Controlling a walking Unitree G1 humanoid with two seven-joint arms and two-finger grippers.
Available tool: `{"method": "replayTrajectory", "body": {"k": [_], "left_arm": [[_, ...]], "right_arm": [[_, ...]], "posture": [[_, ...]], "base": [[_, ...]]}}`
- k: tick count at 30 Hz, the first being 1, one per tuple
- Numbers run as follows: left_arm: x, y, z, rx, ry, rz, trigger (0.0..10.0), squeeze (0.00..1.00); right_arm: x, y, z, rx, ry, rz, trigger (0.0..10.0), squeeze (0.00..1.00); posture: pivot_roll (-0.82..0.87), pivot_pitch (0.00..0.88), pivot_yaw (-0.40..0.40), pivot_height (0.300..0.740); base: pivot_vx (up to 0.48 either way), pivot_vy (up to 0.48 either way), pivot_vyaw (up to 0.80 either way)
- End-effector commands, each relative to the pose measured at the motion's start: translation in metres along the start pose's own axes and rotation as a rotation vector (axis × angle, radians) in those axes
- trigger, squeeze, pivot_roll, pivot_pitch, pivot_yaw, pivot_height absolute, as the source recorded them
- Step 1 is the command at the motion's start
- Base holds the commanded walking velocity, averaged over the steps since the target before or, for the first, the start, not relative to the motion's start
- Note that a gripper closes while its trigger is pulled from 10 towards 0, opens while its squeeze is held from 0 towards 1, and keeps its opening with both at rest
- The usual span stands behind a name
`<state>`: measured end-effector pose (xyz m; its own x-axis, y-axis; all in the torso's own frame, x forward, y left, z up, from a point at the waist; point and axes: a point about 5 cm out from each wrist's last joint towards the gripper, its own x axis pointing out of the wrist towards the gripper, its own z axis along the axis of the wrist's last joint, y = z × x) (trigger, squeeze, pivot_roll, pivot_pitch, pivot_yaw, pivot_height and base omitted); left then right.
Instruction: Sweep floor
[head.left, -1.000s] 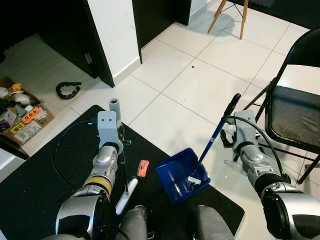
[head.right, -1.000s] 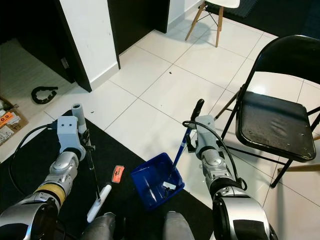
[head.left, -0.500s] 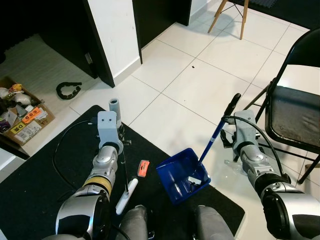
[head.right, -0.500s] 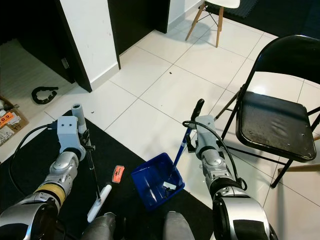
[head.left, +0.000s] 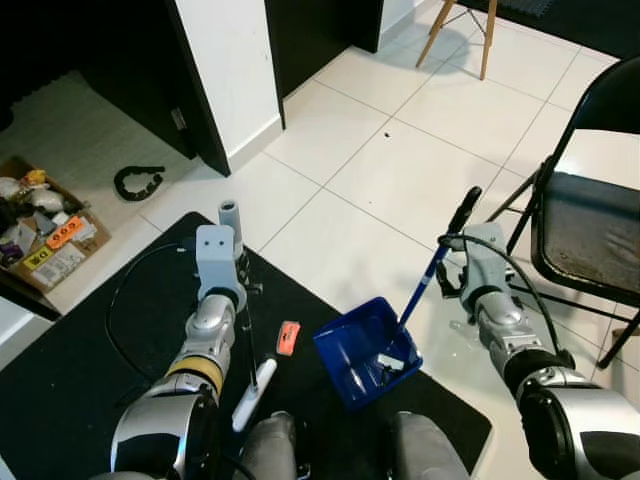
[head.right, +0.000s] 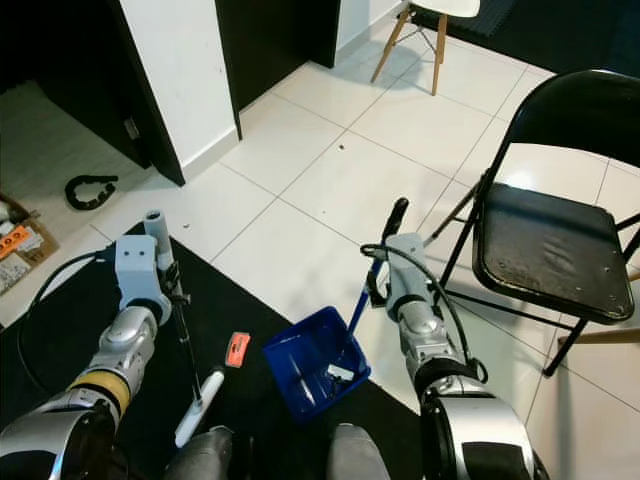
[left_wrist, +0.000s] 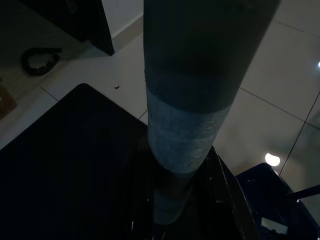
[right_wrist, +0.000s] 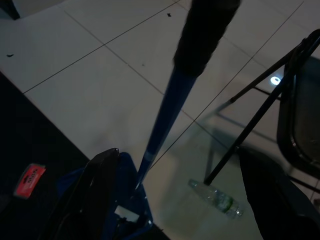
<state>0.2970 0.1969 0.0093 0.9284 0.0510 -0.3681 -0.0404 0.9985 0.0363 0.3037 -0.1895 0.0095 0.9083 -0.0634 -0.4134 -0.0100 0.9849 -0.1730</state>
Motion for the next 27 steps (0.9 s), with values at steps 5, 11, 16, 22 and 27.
{"method": "replayTrajectory", "body": {"k": [5, 11, 16, 22, 27], "left_arm": [[-0.0101, 0.0021, -0.028, 0.0, 0.12, 0.006, 10.0, 0.0], [-0.0107, 0.0041, -0.0293, 0.004, 0.127, 0.009, 10.0, 0.0], [-0.0102, 0.0032, -0.0282, 0.003, 0.122, 0.006, 10.0, 0.0], [-0.0094, 0.0023, -0.0274, 0.003, 0.124, 0.006, 10.0, 0.0], [-0.0089, 0.0009, -0.0265, 0.007, 0.121, 0.007, 10.0, 0.0]], "right_arm": [[-0.0012, 0.001, -0.0031, 0.008, 0.005, 0.002, 10.0, 0.0], [-0.0012, 0.0022, -0.0031, 0.012, 0.005, 0.003, 10.0, 0.0], [-0.0011, 0.002, -0.0029, 0.013, 0.004, 0.001, 10.0, 0.0], [-0.0004, 0.0005, -0.0014, 0.006, 0.005, -0.002, 10.0, 0.0], [-0.0001, -0.0004, -0.0009, -0.005, 0.007, -0.007, 10.0, 0.0]], "posture": [[-0.02, 0.03, -0.003, 0.74], [-0.02, 0.013, 0.003, 0.74], [-0.02, 0.008, 0.005, 0.74], [-0.03, 0.005, -0.006, 0.74], [-0.02, 0.005, -0.016, 0.74]], "base": [[0.0, 0.0, 0.0], [0.0, 0.0, 0.0], [0.0, 0.0, 0.0], [0.0, 0.0, 0.0], [0.0, 0.0, 0.0]]}}
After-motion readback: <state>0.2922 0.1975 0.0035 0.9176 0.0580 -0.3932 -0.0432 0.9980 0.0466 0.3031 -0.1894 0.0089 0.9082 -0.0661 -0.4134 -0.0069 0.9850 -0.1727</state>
